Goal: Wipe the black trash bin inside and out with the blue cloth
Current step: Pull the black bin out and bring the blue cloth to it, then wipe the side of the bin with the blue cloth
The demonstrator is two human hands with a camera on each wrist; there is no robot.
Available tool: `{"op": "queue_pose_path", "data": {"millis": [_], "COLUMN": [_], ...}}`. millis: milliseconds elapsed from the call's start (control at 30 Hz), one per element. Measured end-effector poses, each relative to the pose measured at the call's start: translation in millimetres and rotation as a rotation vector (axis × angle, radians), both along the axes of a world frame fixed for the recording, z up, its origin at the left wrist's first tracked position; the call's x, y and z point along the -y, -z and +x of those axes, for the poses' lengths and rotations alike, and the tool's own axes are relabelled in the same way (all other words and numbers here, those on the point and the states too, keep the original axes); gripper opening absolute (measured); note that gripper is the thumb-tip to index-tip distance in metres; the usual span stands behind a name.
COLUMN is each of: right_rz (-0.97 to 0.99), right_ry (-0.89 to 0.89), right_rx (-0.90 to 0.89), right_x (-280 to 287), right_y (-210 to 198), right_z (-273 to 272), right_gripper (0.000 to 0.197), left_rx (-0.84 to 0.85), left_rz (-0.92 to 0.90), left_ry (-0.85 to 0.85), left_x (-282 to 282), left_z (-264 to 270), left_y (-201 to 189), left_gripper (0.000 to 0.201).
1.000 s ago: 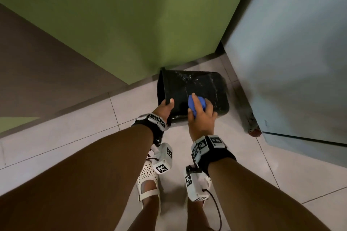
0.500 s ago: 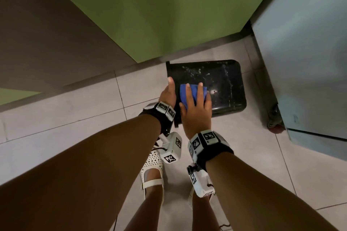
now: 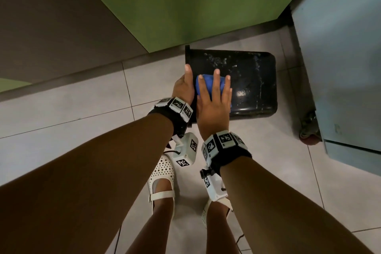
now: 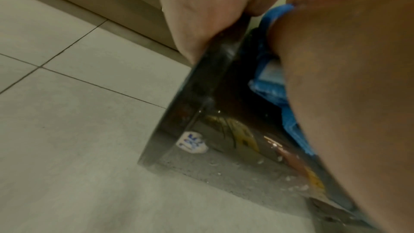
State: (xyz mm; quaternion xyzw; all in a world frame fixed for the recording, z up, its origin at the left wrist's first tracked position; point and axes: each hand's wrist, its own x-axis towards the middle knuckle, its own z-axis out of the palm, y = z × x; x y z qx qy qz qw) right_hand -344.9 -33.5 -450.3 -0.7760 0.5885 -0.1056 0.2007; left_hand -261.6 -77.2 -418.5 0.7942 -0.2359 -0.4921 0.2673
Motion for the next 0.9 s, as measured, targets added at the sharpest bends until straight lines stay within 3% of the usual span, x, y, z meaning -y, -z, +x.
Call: {"op": "queue_pose_path", "data": {"millis": [133,300,600,733,800,900], "right_rz": [0.034,0.052,0.101,0.128,0.101,0.005], "right_ry": [0.024,-0.016,0.372,0.558,0.554,0.324], "right_rx": [0.067,0.075,0.016,0.027,0.040,0.084], "right_x": [0,5,34,38,32,7], "right_y": [4,4,4,8,10,9], "right_z": [-6,-15,-99,-92,-77,-40], "right_gripper": [0.068,0.058,0.064,0.060,0.053,0.048], "left_rx": [0.036,0.114,0.086,0.048,0.022,0.014], "left_rz": [-0.063,-0.081,-0.092,-0.098,-0.087,-0.066], "left_ry": [-0.093,-0.129,-0.145,-0.177,-0.179,-0.188], "left_x": [-1,-1,-2,-3,-2,0], "left_z": [-4,-7,-9,-9,-8,-8], "left_y": [9,15,12,11,10,9], "left_gripper": [0.055,0.051,0.049,0.049,0.050,0.055]}}
